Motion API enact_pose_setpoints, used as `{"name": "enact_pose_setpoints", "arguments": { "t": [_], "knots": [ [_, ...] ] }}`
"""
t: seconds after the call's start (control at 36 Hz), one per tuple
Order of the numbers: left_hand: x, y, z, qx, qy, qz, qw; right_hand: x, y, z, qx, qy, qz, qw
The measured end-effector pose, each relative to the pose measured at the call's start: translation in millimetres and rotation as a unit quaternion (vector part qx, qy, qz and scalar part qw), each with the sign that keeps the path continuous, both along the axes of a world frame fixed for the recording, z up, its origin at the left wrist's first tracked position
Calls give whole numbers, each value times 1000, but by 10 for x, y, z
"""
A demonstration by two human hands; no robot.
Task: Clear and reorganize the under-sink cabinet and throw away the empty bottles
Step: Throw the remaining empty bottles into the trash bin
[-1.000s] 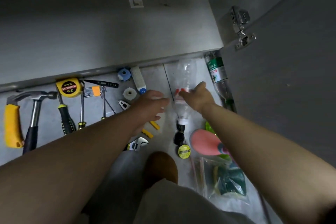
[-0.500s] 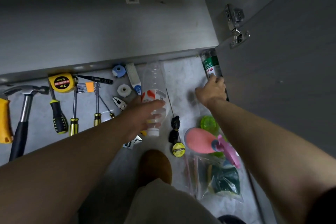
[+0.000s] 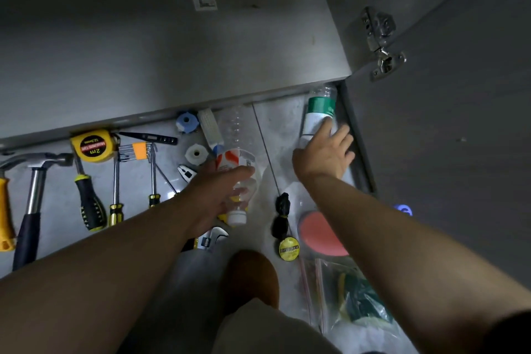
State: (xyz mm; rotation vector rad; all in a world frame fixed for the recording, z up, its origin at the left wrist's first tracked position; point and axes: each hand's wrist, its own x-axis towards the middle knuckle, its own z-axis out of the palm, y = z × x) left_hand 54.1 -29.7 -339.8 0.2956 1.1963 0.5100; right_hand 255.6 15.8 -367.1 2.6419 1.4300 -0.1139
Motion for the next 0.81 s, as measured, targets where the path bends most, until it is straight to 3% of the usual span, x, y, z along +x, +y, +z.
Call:
{"name": "enact_pose_setpoints", "arguments": {
  "t": [0.17,0.31,0.58,0.72,0.81],
  "knots": [
    [-29,9,41,6,3,6,1000,52,161,-55,-63,176,-120,975],
    [-79,-55,111,6,5,-14,1000,-114,59,-1,-32,270,-181,945],
    [-78,-176,654,51,42,-111,992,-253,-418,597,16,376,-193,906],
    [-84,-252,1184,121,75,-152,978,-149,-781,1216,50,516,-207,830],
    [-59,-300,1597,166,77,-164,969,-41,-1033,1677,73,539,-179,820]
  ]
}}
